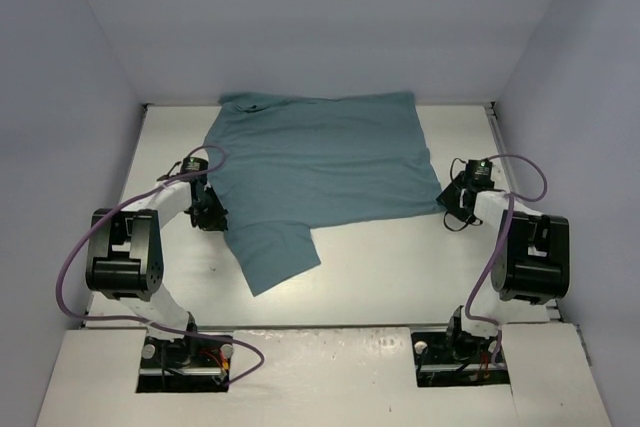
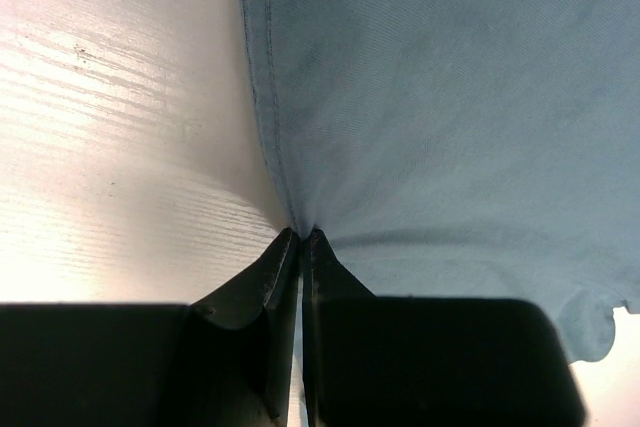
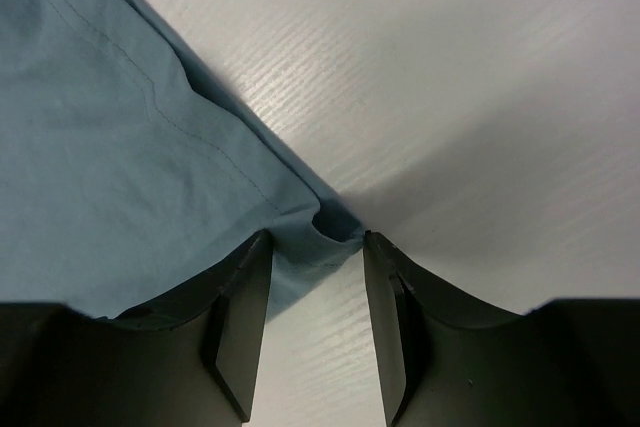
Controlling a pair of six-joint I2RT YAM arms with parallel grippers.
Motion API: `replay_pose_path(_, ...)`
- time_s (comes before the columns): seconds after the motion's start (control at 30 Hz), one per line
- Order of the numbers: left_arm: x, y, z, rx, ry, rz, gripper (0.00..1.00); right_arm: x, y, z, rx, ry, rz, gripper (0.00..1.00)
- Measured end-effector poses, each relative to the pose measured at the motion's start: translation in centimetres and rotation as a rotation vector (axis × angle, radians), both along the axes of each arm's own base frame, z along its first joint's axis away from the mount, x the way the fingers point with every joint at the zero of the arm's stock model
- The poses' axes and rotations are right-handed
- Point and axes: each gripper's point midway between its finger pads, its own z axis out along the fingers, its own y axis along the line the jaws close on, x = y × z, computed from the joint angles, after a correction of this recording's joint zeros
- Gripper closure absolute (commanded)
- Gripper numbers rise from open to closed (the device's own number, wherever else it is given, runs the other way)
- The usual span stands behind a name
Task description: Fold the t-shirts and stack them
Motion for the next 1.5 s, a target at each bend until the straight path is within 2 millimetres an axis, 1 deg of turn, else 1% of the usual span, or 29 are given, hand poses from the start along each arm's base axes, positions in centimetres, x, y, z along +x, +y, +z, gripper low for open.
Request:
replay_pose_path(0.1,-0.1,0.0,0.0,0.001,0.002,-0.006,1.0,0.7,-0.1,0.0,-0.002,-0.014,0.0,0.61)
replay_pose_path(0.2,-0.2,0.0,0.0,0.002,0.005,-0.01,1.0,1.1,-0.2,0.0,-0.004,-0.025,0.0,0.65)
replay_pose_path(0.3,-0.2,0.0,0.0,0.003,0.006,-0.013,1.0,1.3,-0.2,0.0,-0.003,-0.032,-0.002,0.74)
replay_pose_path(0.37,-0.3,0.0,0.0,0.003,0.007,-0.014,1.0,1.2,-0.2,-0.1,0.001,-0.03,-0.007,0.86)
replay_pose_path(0.47,-0.3,0.0,0.0,0.004,0.008,-0.016,1.0,0.9,-0.1,-0.4,0.003,-0.025,-0.011,1.0)
replay_pose_path(0.6,-0.4,0.1,0.0,0.003,0.011,-0.021,1.0,0.7,-0.2,-0.5,-0.001,-0.021,-0.016,1.0)
replay_pose_path(0.67,-0.5,0.2,0.0,0.001,0.013,-0.022,1.0,0.2,-0.2,-0.4,-0.005,-0.009,-0.014,1.0)
replay_pose_path(0.77,-0.7,0.3,0.3,0.001,0.015,-0.023,1.0,-1.3,-0.2,-0.3,-0.011,0.029,-0.009,1.0)
replay_pose_path(0.9,-1.2,0.3,1.7,-0.006,-0.012,-0.026,1.0,-3.1,-0.3,0.7,-0.035,0.054,-0.002,1.0)
replay_pose_path(0.97,-1.8,0.2,2.4,-0.013,-0.032,-0.028,1.0,-3.9,-0.3,1.5,-0.044,0.05,-0.002,1.0)
replay_pose_path(1.07,-3.2,0.1,2.9,-0.019,-0.041,-0.029,1.0,-5.1,-0.3,2.3,-0.056,0.047,0.001,1.0)
replay_pose_path(1.23,-5.4,0.2,3.3,-0.024,-0.031,-0.025,1.0,-7.0,-0.1,2.4,-0.064,0.079,0.009,1.0)
replay_pose_path(1.4,-5.5,1.1,3.7,-0.045,-0.031,0.014,1.0,-7.8,0.0,2.3,-0.063,0.108,0.016,1.0)
replay_pose_path(1.47,-5.2,1.5,4.2,-0.048,-0.032,0.033,1.0,-7.9,0.0,2.5,-0.061,0.117,0.017,1.0)
replay_pose_path(1.5,-4.7,1.6,4.7,-0.049,-0.043,0.037,1.0,-7.6,-0.1,2.9,-0.062,0.112,0.018,1.0)
